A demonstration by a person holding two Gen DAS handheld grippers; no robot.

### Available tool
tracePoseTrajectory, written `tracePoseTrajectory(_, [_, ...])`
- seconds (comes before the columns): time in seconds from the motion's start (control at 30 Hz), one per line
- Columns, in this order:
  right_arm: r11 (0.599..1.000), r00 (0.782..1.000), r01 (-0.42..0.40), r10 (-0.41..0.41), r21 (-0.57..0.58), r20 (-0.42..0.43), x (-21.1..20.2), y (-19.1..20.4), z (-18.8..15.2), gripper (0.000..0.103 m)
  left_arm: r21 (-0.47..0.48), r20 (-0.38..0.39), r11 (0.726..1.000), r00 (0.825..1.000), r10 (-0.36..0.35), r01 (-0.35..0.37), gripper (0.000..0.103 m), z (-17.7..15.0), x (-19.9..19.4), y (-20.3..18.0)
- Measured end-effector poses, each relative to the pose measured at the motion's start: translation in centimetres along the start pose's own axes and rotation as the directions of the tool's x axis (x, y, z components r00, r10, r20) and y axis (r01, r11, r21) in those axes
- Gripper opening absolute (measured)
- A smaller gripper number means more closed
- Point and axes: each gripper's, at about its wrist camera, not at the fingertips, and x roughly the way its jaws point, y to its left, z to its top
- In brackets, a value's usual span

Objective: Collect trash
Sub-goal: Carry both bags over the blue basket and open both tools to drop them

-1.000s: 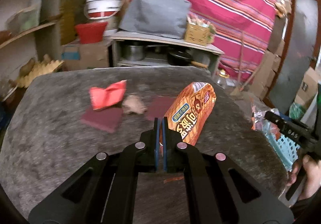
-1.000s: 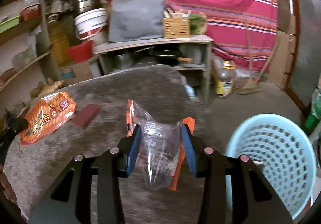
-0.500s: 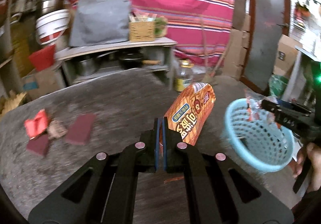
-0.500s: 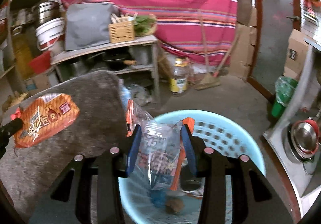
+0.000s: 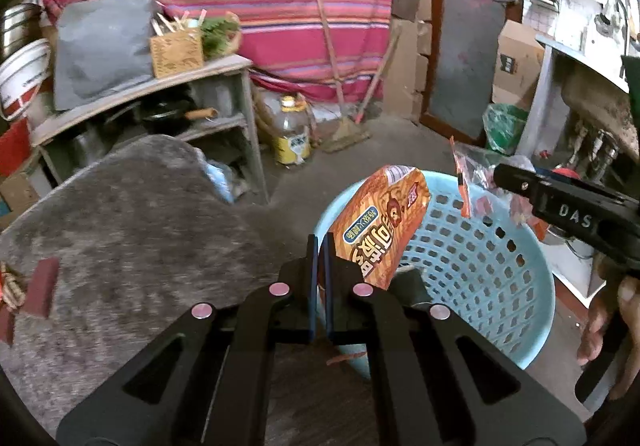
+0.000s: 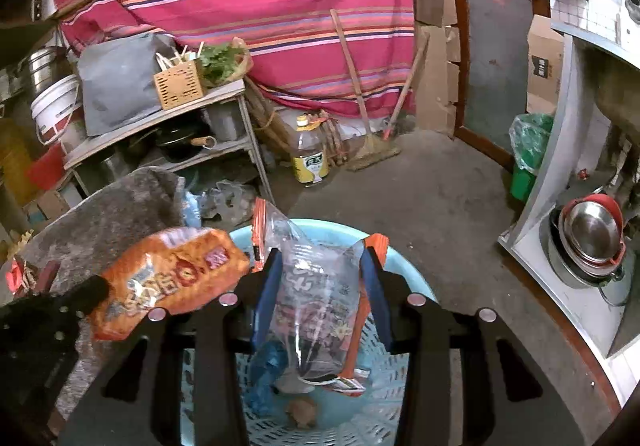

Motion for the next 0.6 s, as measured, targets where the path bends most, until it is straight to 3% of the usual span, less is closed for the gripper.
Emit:
tracePoseTrajectory(0.17, [1.000, 1.000, 0.003, -0.003, 0.029, -0.001, 0.0, -1.6, 0.0, 0.041, -0.018, -0.014, 1.000, 1.000, -0.025, 0.025, 0.005, 0.0, 1.2, -0.7])
tracePoseTrajectory(0.23, [1.000, 1.000, 0.005, -0.004, 0.030, -0.007, 0.1, -1.8, -0.1, 0.041, -0.024, -0.011, 0.999, 1.000, -0.025, 0.025, 0.017, 0.1, 1.1, -0.8])
tracePoseTrajectory(0.3, [1.000, 1.000, 0.003, -0.003, 0.026, -0.011, 0.2, -1.8, -0.2, 0.041, -0.029, -0.002, 0.999, 1.000, -0.014, 0.014, 0.044, 0.3, 0.9, -0.9])
tracePoseTrajectory(0.43, [1.000, 1.000, -0.001, 0.001, 0.011, -0.024, 0.4, -1.4, -0.2, 0.042, -0.037, 0.035, 0.999, 0.999, 0.023, -0.022, 0.061, 0.8, -0.5, -0.6])
tracePoseTrajectory(0.5, [1.000, 0.999, 0.001, -0.002, -0.003, -0.033, 0.6, -1.2, -0.3, 0.042, -0.050, 0.052, 0.998, 0.997, 0.052, -0.049, 0.078, 1.0, -1.3, 0.0])
tracePoseTrajectory(0.6, [1.000, 0.999, 0.011, -0.012, -0.029, -0.043, 1.0, -0.4, -0.5, 0.044, -0.075, 0.095, 0.992, 0.989, 0.111, -0.104, 0.093, 1.2, -3.1, 1.4])
